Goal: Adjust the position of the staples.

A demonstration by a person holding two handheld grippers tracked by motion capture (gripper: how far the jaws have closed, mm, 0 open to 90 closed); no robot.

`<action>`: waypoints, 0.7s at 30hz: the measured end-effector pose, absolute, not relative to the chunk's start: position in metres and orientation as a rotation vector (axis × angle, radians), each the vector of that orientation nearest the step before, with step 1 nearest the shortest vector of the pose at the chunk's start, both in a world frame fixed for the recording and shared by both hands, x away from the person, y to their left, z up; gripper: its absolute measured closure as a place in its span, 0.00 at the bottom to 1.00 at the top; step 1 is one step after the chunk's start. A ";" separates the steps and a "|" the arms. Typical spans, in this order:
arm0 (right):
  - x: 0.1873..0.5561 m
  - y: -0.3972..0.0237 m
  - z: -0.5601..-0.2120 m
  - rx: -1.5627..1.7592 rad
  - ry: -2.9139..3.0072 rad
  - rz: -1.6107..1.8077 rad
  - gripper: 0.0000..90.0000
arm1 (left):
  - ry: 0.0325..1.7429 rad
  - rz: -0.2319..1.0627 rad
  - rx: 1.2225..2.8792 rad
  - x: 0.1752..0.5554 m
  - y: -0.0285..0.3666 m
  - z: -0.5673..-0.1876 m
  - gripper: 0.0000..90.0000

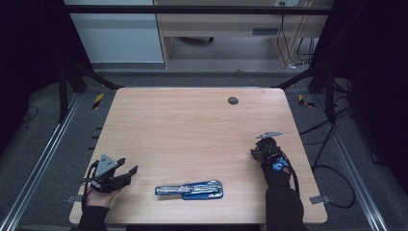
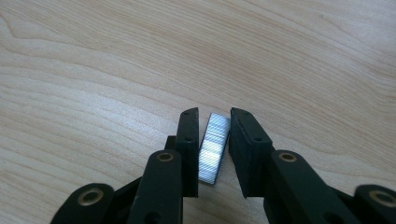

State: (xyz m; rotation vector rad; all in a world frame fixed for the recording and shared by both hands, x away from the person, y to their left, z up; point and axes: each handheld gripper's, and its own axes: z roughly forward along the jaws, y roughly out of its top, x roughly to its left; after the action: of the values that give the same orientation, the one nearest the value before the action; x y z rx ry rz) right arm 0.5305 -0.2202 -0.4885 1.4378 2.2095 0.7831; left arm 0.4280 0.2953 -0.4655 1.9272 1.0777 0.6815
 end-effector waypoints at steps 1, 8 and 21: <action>0.531 -0.220 -0.488 1.438 2.210 0.783 0.83 | 1.078 0.681 1.927 0.428 0.295 -0.465 0.46; 0.530 -0.221 -0.487 1.428 2.223 0.782 0.86 | 1.077 0.682 1.927 0.428 0.295 -0.465 0.46; 0.515 -0.215 -0.480 1.265 2.382 0.880 0.86 | 1.070 0.680 1.938 0.427 0.296 -0.465 0.46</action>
State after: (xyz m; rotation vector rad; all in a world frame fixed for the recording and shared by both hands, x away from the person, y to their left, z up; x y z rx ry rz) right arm 0.5154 -0.2145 -0.4801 1.2655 2.3824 0.8802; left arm 0.4275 0.2955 -0.4651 1.9382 1.0695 0.6799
